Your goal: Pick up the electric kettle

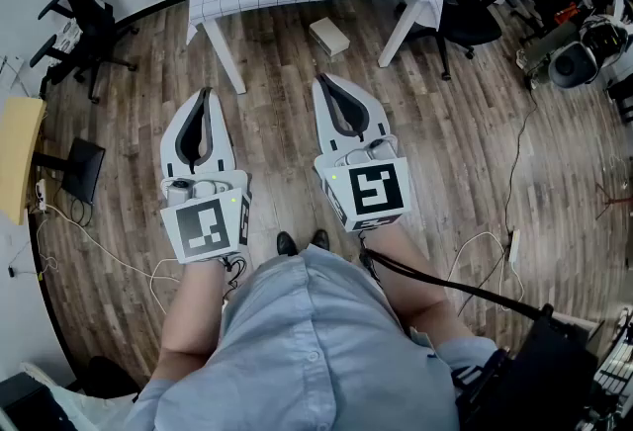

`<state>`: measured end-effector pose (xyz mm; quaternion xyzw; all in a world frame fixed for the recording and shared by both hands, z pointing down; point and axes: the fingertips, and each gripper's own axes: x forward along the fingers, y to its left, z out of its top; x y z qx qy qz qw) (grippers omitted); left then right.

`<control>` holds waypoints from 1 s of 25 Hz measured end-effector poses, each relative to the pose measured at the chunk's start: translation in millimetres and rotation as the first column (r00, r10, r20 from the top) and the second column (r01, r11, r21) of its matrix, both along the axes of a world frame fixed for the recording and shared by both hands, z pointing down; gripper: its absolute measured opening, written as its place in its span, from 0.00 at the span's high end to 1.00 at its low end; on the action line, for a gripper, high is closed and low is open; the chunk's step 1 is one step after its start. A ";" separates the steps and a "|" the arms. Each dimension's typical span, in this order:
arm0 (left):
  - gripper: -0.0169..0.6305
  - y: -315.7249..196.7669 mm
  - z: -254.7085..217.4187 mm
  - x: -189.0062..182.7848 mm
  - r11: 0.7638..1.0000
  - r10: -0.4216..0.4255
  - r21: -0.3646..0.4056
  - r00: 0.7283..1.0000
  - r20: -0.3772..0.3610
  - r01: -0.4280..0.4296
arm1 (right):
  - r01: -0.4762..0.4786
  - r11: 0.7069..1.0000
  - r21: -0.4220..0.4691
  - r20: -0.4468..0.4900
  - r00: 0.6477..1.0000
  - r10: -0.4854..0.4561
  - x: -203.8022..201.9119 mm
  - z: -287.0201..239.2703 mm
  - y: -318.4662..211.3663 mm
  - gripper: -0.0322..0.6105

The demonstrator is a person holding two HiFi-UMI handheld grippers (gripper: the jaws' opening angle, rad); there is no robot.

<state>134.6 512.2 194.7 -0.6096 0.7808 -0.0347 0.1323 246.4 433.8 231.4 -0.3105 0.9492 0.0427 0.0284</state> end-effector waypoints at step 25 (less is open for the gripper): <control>0.97 -42.7 17.3 -9.0 0.996 -0.082 -0.034 0.997 0.012 0.082 | 0.037 0.995 -0.096 0.017 0.999 -0.036 6.1 32.8 -61.2 0.95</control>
